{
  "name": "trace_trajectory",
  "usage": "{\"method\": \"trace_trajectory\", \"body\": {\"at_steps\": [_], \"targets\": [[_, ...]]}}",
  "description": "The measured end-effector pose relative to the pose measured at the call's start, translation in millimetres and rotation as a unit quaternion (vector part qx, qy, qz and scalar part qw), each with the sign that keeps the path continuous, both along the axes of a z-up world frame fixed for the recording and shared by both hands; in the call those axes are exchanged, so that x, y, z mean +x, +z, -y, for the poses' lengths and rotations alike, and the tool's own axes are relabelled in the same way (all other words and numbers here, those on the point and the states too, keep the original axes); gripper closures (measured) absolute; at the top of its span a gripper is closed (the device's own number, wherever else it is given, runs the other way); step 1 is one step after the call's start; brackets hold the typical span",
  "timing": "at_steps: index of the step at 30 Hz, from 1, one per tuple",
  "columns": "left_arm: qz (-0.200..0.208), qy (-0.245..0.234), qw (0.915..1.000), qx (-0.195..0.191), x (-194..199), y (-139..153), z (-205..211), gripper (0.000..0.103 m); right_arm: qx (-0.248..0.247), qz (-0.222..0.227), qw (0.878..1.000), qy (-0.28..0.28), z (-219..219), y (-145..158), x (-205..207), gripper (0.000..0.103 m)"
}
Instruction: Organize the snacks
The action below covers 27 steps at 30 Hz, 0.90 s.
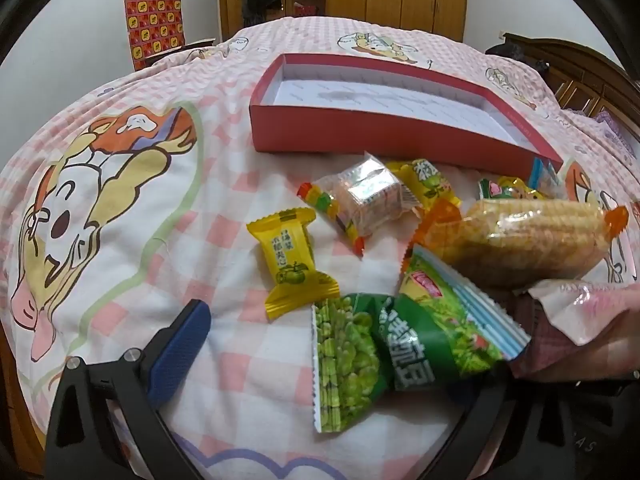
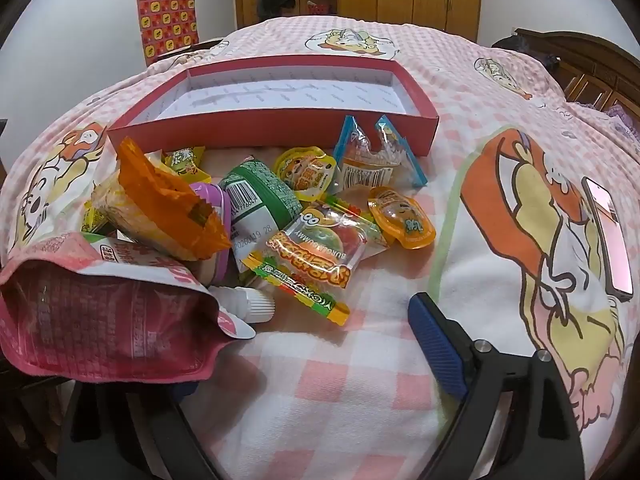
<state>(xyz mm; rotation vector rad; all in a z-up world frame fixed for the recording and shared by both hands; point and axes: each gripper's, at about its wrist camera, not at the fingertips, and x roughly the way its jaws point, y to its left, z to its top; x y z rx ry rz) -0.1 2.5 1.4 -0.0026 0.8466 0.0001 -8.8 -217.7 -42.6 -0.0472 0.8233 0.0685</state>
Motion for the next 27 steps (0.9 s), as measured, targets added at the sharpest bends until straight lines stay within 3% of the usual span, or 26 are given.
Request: {"method": "trace_trajectory", "body": {"at_steps": [27], "targets": [[0.003, 0.001, 1.0, 0.0, -1.6, -1.7, 1.2, 0.001, 0.001, 0.001, 1.0, 0.0, 0.8, -1.9, 0.2, 0.01]]}}
